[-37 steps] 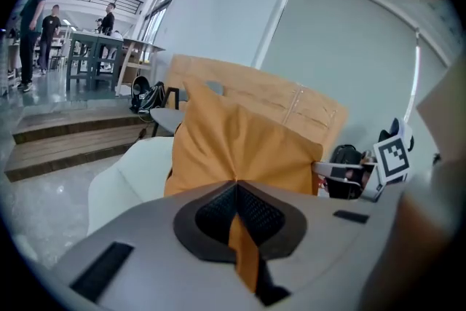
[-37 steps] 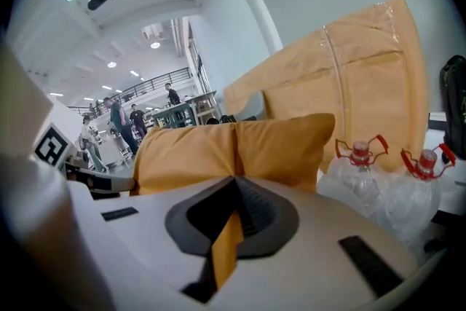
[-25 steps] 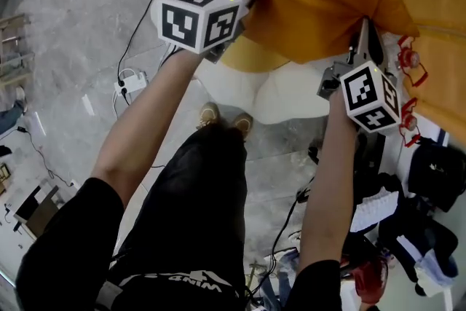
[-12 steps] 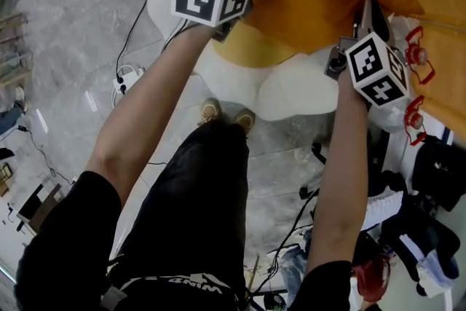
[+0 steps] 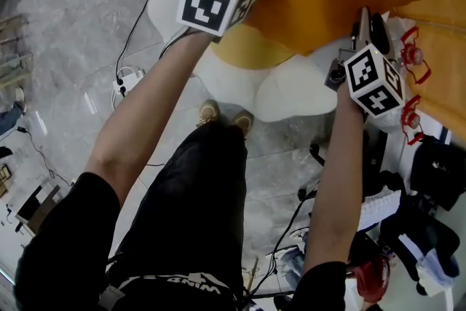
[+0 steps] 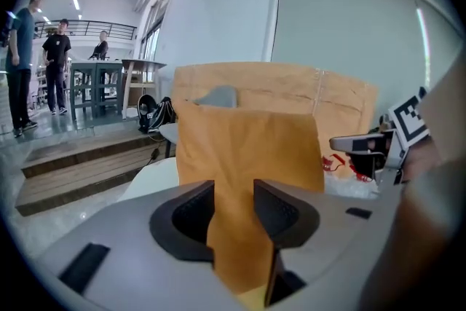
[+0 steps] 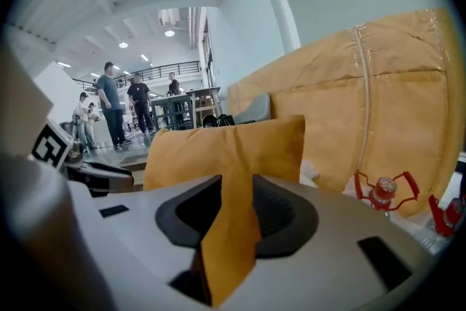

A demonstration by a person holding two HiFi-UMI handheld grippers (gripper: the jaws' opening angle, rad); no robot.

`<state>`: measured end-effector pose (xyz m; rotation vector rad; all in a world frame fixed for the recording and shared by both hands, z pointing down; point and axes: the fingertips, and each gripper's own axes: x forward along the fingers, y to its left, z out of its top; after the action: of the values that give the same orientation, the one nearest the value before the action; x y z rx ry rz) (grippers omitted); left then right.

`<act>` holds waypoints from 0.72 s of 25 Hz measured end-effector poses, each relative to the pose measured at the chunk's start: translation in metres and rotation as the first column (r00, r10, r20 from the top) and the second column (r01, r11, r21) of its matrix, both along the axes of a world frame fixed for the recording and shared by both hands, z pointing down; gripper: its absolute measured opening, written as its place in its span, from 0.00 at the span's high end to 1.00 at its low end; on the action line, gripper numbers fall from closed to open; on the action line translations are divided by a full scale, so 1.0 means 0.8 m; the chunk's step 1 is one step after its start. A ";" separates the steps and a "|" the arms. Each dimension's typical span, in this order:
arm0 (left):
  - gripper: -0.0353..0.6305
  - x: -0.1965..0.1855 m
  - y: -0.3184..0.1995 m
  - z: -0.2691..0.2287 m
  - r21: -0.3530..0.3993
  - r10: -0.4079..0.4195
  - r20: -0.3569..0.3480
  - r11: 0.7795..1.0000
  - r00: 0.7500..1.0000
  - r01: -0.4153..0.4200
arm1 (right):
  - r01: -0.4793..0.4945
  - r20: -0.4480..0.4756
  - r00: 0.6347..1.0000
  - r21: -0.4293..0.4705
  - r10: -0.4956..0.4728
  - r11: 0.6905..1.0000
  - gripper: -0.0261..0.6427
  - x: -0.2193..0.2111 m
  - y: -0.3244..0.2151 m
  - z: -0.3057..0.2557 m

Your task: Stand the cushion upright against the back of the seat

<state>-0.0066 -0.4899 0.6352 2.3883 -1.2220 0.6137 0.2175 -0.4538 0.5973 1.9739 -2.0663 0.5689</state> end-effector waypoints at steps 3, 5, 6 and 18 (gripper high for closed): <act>0.75 0.006 0.017 -0.021 0.026 0.021 0.014 0.999 1.000 -0.021 | 0.046 0.000 0.999 0.005 -0.046 0.999 0.79 -0.011 0.018 -0.008; 0.94 0.014 0.042 -0.046 0.058 0.068 -0.003 0.996 0.998 -0.068 | 0.108 -0.009 0.994 0.018 -0.108 0.994 0.86 -0.025 0.044 -0.023; 0.94 0.020 0.059 -0.060 0.068 0.103 -0.029 0.993 0.994 -0.100 | 0.154 -0.024 0.988 0.019 -0.153 0.988 0.91 -0.036 0.062 -0.032; 0.94 0.009 0.314 -0.313 0.135 0.208 -0.196 0.974 0.958 -0.183 | 0.391 0.120 0.911 0.057 -0.395 0.918 0.93 -0.140 0.320 -0.255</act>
<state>0.0004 -0.2383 0.3850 2.6151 -0.9638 0.3434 0.1054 -0.1981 0.3936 1.4986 -2.4752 0.5907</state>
